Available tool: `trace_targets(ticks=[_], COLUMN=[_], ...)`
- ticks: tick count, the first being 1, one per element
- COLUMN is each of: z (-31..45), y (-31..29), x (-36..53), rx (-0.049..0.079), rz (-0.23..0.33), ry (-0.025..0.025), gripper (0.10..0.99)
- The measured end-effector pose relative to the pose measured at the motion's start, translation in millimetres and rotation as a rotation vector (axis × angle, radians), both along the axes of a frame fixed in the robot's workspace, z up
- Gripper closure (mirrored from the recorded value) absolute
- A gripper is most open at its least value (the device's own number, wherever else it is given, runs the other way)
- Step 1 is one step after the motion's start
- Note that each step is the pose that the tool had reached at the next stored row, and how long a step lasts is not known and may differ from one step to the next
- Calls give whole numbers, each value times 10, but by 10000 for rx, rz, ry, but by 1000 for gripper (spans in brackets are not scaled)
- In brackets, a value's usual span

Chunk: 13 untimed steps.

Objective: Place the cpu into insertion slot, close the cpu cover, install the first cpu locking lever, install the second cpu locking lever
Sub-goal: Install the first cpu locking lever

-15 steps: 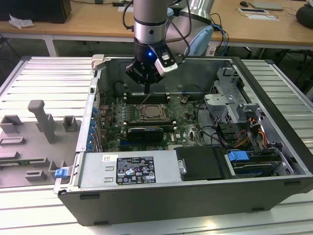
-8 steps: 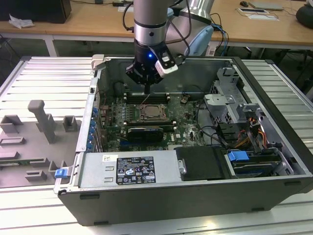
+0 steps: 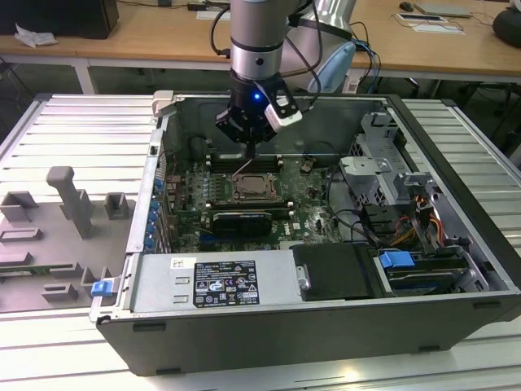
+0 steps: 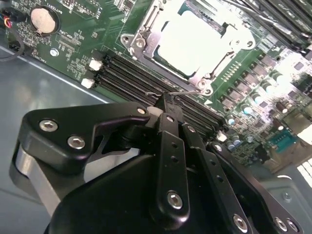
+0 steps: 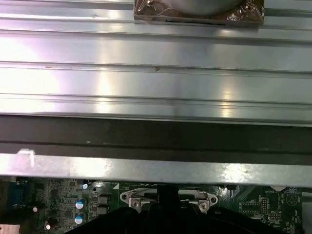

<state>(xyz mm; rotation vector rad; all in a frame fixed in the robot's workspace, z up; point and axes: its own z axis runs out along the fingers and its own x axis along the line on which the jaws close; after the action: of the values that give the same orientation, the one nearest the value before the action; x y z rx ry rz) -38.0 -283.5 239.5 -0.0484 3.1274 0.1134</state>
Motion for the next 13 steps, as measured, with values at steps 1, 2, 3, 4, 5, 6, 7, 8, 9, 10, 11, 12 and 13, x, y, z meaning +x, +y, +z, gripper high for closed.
trace_targets(ticks=[1,2,3,4,5,6,7,8,9,10,11,12,13], z=[-18,-44,-60,-73,-86,-95,-104,-111,-119,-124,-128,-134,-137], y=[1,1,1,1,1,1,1,1,-1,-2,-4,-11,-15], x=[11,33,55,75,98,106,110,112,113,114,114,115,116], rx=[-1,-1,-1,-1,-2,-1,2,11,44,91,164,273,294], rz=[2,3,4,4,4,4,3,3,-5,-24,-47,-89,-110], ry=[1,2,1,1,1,1,1,0,1,2,1,1,0], gripper=[980,980,980,980,980,980,980,980,980,980,980,980,980])
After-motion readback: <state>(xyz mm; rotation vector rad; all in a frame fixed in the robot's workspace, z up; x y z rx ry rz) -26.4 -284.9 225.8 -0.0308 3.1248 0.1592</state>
